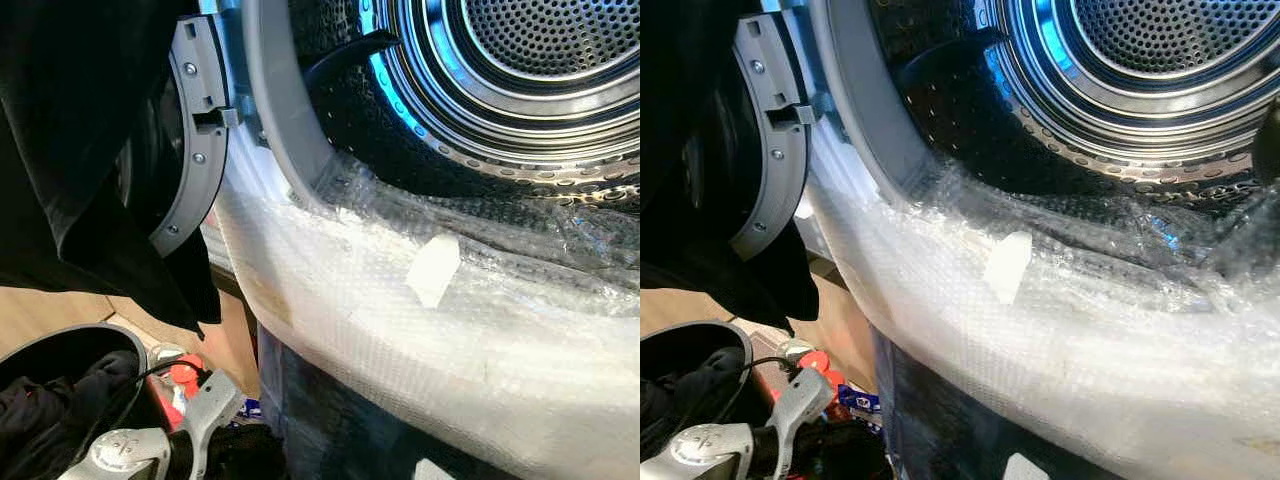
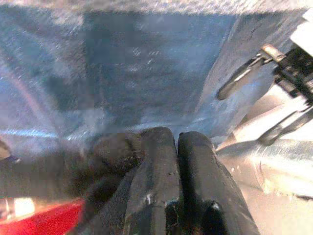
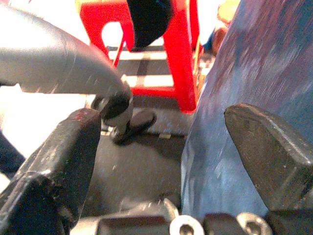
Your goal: Clothes washing
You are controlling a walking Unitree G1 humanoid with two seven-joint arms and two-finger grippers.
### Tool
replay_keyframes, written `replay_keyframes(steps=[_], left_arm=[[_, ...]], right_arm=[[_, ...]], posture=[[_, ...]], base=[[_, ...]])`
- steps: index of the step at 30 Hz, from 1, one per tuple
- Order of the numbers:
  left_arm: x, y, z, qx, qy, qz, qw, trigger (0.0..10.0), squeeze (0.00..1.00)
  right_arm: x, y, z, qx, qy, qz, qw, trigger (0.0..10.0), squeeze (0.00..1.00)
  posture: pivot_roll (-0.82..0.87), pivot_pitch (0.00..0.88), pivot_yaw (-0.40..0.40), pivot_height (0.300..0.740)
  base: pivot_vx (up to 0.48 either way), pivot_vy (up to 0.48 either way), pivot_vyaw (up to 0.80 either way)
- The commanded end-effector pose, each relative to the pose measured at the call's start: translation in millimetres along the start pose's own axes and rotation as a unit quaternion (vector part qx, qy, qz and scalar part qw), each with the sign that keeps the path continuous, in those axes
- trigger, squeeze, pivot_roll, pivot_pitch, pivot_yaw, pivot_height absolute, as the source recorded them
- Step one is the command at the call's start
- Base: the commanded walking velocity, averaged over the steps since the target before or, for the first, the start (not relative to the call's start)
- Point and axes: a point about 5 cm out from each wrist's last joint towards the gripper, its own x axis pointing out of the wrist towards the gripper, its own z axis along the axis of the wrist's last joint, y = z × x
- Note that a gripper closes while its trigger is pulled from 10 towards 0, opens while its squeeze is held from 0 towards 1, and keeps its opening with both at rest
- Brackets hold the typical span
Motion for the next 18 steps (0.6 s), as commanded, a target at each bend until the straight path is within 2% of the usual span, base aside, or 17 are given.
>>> replay_keyframes(steps=[1,2,5,9,13,17,18], left_arm=[[1.3,2.2,3,0.009,-0.001,0.0,1.0,0.0,0.0],[3.8,2.1,5,0.011,-0.003,-0.002,1.0,0.0,0.0],[4.9,1.4,6,0.015,-0.002,-0.006,1.0,0.0,0.0],[8.7,-0.8,6,0.024,0.002,-0.016,1.0,0.0,0.0],[15.7,4.3,16,0.039,-0.008,-0.01,0.999,0.0,0.0],[23.7,1.9,23,0.045,-0.018,-0.019,0.999,0.0,0.0],[29.1,-1.3,26,0.049,-0.023,-0.027,0.998,0.0,0.0]], right_arm=[[0.8,-3.1,8,-0.004,-0.011,-0.014,1.0,10.0,1.0],[4.9,-1.9,20,-0.01,-0.022,-0.017,1.0,10.0,1.0],[6.9,3.1,29,-0.013,-0.04,-0.001,0.999,10.0,1.0],[10.6,7.8,39,0.009,-0.073,0.017,0.997,10.0,1.0],[13.2,12.1,39,-0.002,-0.05,0.024,0.998,10.0,1.0],[14.8,16.5,43,0.005,-0.05,0.037,0.998,10.0,0.98],[15.6,17.5,46,0.004,-0.048,0.045,0.998,10.0,0.0]], posture=[[-0.03,0.0,0.019,0.74],[-0.02,0.0,0.014,0.74],[-0.03,0.0,0.017,0.74],[-0.03,0.0,0.017,0.74],[-0.01,0.0,0.015,0.74],[-0.02,0.0,0.012,0.74],[-0.02,0.0,0.011,0.74]], base=[[0.0,0.0,0.0],[0.0,0.0,0.0],[0.0,0.0,0.0],[0.0,0.0,0.0],[0.0,0.0,0.0],[0.0,0.0,0.0],[0.0,0.0,0.0]])
